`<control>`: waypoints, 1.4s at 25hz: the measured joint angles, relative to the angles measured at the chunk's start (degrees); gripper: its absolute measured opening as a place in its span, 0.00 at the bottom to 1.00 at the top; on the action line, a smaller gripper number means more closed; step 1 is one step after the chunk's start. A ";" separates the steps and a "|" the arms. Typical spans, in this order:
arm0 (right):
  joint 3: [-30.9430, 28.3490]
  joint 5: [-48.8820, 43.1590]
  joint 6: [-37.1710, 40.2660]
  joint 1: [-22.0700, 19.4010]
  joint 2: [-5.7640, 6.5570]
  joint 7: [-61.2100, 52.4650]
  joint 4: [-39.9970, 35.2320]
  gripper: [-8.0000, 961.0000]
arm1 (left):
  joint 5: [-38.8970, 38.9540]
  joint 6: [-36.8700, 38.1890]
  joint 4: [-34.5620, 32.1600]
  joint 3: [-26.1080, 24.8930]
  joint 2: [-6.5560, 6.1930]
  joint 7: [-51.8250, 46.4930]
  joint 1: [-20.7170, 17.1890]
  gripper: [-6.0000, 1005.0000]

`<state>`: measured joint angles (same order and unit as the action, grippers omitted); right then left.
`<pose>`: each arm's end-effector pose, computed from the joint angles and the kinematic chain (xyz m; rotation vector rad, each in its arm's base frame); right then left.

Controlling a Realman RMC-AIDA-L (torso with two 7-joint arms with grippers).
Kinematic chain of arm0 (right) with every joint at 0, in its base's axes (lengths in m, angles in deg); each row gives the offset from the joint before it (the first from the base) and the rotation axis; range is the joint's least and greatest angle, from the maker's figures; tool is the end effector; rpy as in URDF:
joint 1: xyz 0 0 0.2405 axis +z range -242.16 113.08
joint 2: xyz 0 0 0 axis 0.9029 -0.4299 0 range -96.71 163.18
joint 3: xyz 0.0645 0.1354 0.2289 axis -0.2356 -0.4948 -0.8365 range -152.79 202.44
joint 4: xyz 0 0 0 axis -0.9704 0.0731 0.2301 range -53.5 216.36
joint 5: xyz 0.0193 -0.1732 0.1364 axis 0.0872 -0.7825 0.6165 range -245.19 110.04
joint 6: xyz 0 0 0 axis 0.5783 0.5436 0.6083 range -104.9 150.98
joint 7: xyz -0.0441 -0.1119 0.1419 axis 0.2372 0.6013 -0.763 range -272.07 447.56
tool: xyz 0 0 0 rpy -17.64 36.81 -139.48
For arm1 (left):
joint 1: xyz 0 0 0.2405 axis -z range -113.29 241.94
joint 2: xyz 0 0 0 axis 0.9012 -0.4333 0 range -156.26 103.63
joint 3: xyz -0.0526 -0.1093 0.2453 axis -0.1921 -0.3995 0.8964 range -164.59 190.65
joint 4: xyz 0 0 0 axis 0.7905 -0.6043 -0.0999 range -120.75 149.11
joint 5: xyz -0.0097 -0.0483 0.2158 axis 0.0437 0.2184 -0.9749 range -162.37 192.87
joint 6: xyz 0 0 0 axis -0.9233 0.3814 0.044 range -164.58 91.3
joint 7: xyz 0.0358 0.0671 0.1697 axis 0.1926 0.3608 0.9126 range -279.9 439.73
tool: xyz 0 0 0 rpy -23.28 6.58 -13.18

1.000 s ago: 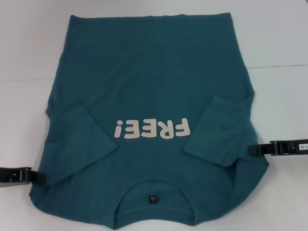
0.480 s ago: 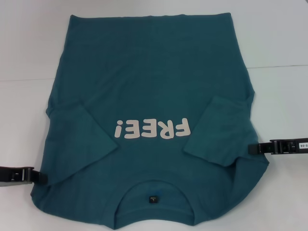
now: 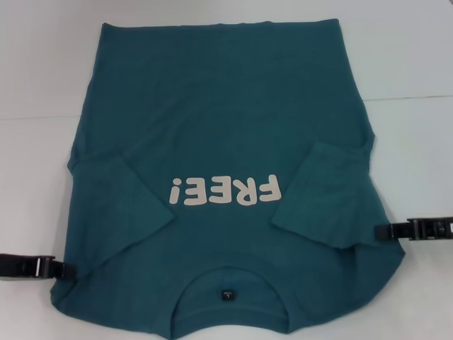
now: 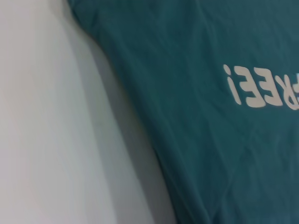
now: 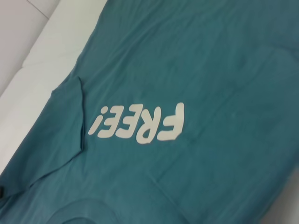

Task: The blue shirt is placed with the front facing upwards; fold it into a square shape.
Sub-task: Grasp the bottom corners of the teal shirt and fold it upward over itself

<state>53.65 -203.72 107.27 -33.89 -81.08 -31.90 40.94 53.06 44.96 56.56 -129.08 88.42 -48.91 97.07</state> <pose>0.3499 0.3683 0.0041 -2.2887 1.5851 0.3815 -0.3483 0.3738 -0.0116 -2.2950 -1.6421 -0.1081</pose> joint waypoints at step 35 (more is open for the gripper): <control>2.48 -0.01 11.77 -8.42 -1.75 14.24 -4.77 0.05 | 2.84 13.96 0.95 -7.68 0.91 23.69 -7.54 0.04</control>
<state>56.13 -203.72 119.04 -42.31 -82.83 -17.66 36.17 55.90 58.93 57.51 -136.75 89.33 -25.22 89.53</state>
